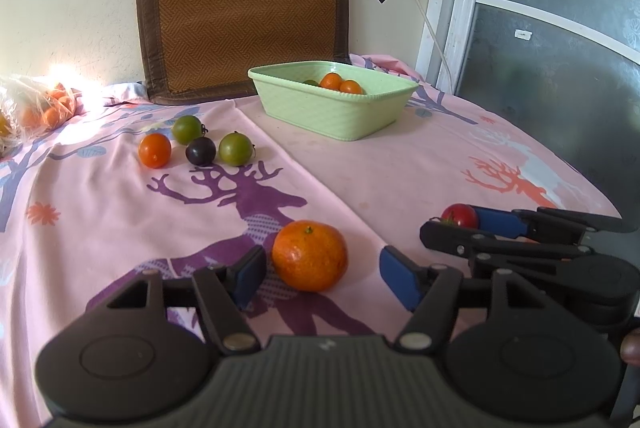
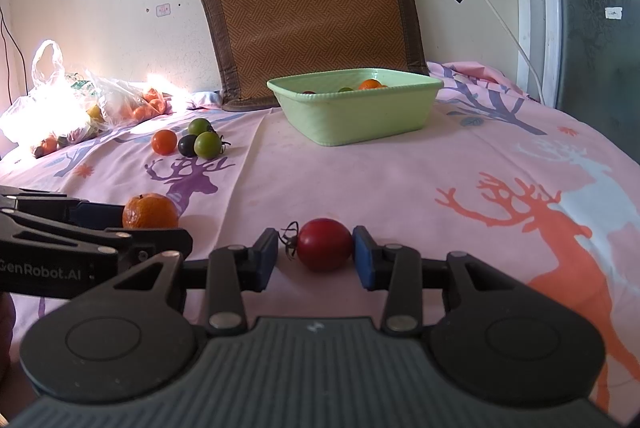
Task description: Organize fruits
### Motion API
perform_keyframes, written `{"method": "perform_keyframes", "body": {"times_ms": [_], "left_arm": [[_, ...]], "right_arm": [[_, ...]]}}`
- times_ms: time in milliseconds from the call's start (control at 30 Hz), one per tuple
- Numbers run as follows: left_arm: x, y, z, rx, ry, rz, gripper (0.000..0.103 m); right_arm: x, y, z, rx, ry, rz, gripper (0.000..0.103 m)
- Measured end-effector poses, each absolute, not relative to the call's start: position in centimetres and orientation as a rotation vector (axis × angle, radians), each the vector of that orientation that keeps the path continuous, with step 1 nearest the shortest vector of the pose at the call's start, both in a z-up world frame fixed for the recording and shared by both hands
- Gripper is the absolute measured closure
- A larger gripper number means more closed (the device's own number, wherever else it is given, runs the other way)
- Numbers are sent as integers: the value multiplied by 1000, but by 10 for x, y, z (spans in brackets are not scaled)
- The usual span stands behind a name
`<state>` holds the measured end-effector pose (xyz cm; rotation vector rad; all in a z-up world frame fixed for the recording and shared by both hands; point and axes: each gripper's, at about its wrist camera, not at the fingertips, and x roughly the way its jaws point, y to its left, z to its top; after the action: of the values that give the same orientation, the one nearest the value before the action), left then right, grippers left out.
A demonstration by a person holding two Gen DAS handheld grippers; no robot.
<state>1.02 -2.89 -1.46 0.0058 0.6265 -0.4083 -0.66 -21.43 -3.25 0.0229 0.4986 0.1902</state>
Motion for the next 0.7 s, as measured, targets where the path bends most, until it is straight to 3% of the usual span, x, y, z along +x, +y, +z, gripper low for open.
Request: {"method": "perform_keyframes", "body": {"times_ms": [700], "left_arm": [[12, -27, -12, -6, 637, -427, 32]], "right_arm": [[-7, -214, -31, 30, 504, 194, 58]]}}
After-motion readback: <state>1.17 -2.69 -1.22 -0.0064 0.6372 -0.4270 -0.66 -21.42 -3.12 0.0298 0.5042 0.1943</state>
